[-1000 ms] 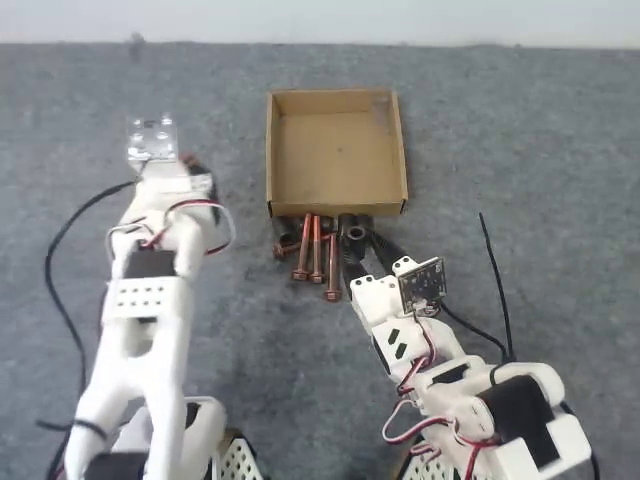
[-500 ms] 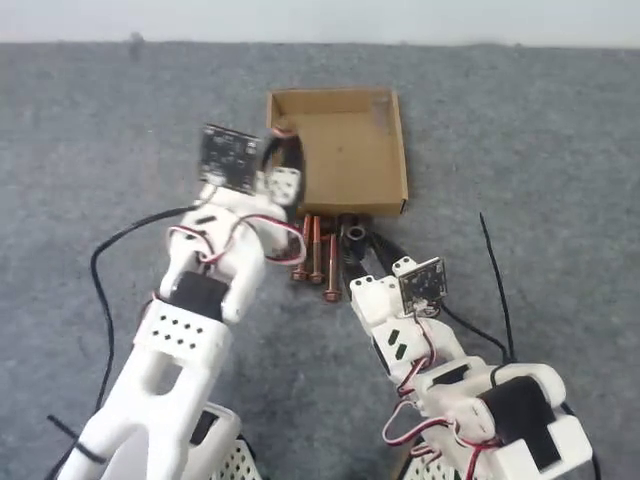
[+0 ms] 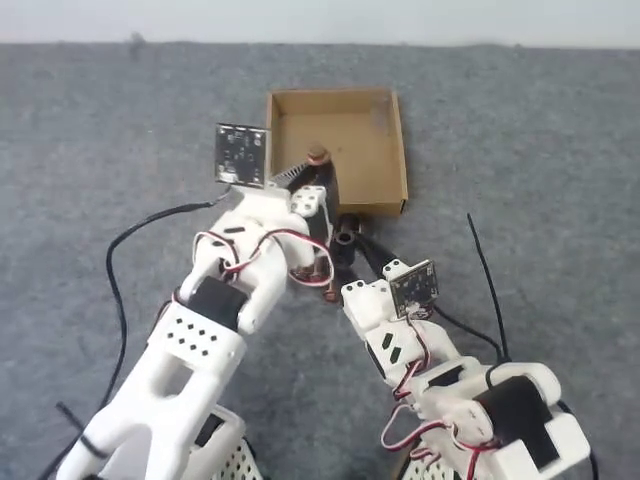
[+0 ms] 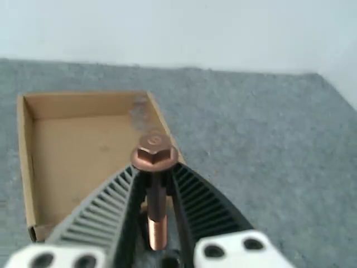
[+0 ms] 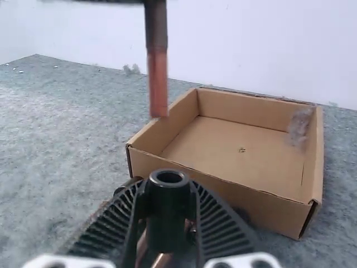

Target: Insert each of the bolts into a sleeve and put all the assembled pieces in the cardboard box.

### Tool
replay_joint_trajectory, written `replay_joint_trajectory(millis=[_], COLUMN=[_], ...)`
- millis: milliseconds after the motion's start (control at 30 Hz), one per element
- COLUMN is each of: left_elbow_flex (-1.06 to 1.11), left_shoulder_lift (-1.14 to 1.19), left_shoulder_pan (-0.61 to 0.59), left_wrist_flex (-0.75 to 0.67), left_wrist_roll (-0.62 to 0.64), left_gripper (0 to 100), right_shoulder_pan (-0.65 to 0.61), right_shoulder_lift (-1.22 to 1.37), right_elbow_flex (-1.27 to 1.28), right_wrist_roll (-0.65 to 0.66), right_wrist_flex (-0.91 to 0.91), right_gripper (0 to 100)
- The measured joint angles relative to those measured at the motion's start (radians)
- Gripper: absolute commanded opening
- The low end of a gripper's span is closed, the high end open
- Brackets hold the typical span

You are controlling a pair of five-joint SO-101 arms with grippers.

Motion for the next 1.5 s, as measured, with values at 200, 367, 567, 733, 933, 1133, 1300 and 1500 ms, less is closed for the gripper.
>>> replay_joint_trajectory(millis=[200,367,567,733,933,1133,1300,1500], left_elbow_flex=[0.0,0.0,0.003,0.087,0.101,0.107,0.107,0.107], left_shoulder_lift=[0.0,-0.002,-0.002,-0.002,-0.002,-0.002,-0.002,-0.002], left_shoulder_pan=[0.026,0.043,0.051,0.052,0.052,0.06,0.072,0.077], left_wrist_flex=[0.054,0.127,0.103,-0.043,-0.075,-0.075,-0.063,-0.06], left_wrist_roll=[-0.035,-0.054,-0.058,-0.058,-0.058,-0.058,-0.058,-0.058], left_gripper=[1,1,1,1,1,1,1,1], right_shoulder_pan=[0.0,0.0,0.0,0.0,0.0,0.0,0.0,0.0], right_shoulder_lift=[0.0,0.0,0.0,0.0,0.0,0.0,0.0,-0.009], right_elbow_flex=[0.0,0.0,0.0,0.0,0.0,0.0,0.005,0.011], right_wrist_roll=[0.0,0.0,0.0,0.0,0.0,0.0,0.0,0.0], right_wrist_flex=[0.0,0.0,0.0,0.0,0.0,0.0,0.0,0.0], right_gripper=[0.6,0.6,0.6,0.6,0.6,0.6,0.6,0.6])
